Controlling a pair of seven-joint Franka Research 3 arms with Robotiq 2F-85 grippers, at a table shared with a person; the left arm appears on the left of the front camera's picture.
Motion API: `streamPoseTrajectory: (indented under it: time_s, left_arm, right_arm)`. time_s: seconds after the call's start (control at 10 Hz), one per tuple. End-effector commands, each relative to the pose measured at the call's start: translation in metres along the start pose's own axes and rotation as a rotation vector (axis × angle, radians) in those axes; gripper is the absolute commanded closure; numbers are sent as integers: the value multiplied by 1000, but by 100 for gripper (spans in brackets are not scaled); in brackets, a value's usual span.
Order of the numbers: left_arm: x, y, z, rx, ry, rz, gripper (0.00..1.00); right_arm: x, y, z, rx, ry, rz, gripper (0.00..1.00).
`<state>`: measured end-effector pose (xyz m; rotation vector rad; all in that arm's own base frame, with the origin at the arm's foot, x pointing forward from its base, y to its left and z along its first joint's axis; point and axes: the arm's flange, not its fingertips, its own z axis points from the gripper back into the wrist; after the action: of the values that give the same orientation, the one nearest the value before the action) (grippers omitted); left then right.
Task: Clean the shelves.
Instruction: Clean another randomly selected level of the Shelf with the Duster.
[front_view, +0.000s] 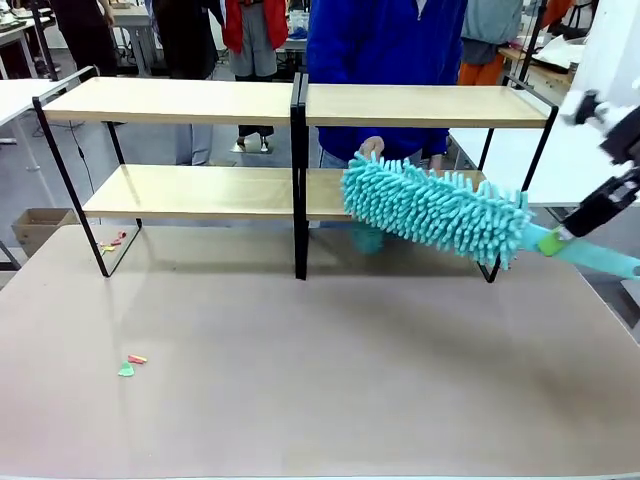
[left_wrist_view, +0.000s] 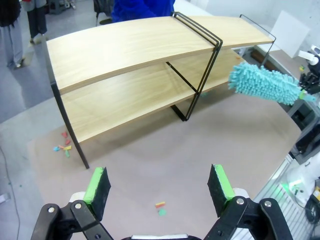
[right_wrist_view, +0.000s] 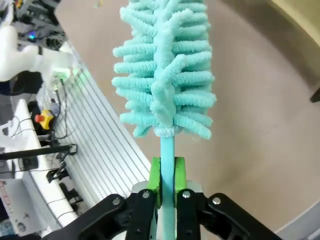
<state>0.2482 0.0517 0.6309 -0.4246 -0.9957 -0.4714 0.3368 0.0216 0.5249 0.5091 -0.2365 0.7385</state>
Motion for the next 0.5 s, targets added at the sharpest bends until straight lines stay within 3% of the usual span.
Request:
streamPoseTrajectory:
  time_s: [0.0, 0.3, 0.4]
  left_arm:
    - [0, 0, -1, -3, 0, 3, 0]
    - [0, 0, -1, -3, 0, 3, 0]
    - [0, 0, -1, -3, 0, 3, 0]
  right_arm:
    - [24, -18, -1, -54, -1, -34, 88]
    - [51, -50, -10, -159, -96, -77, 88]
    - [60, -56, -16, -193, -55, -140, 88]
